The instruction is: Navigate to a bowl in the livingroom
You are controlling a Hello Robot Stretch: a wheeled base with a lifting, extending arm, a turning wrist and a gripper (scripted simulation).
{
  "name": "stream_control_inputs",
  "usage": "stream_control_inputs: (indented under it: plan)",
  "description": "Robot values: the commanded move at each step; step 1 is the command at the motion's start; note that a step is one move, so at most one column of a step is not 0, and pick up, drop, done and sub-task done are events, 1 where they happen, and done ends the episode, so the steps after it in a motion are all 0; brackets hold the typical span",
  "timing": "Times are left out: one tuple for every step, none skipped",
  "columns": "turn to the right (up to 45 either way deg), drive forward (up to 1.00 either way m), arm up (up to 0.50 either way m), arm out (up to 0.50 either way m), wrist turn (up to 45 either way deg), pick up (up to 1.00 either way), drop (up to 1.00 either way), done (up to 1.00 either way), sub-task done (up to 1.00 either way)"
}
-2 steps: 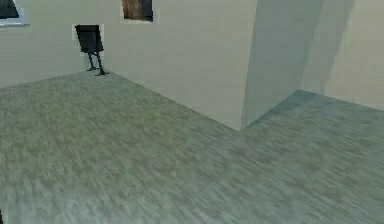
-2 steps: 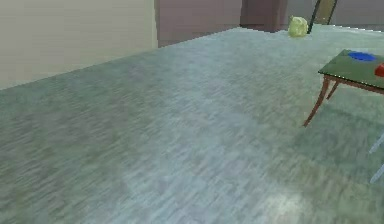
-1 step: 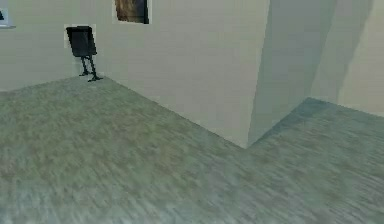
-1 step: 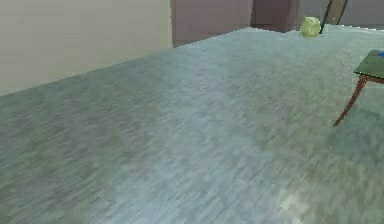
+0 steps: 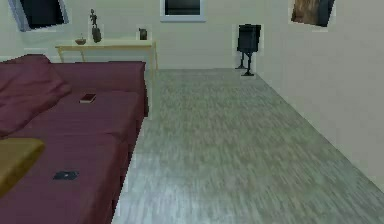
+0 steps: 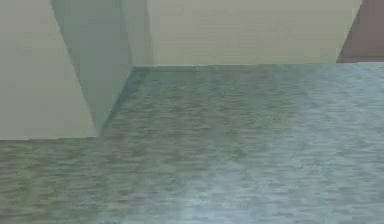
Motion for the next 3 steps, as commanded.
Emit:
stream_control_inputs:
  plan:
    - [0.0, 1.00, 0.00, 0.00, 0.0, 0.00, 0.00, 0.00, 0.00]
    - [-3.0, 0.00, 0.00, 0.00, 0.0, 0.00, 0.00, 0.00, 0.00]
    - [0.0, 1.00, 0.00, 0.00, 0.0, 0.00, 0.00, 0.00, 0.00]
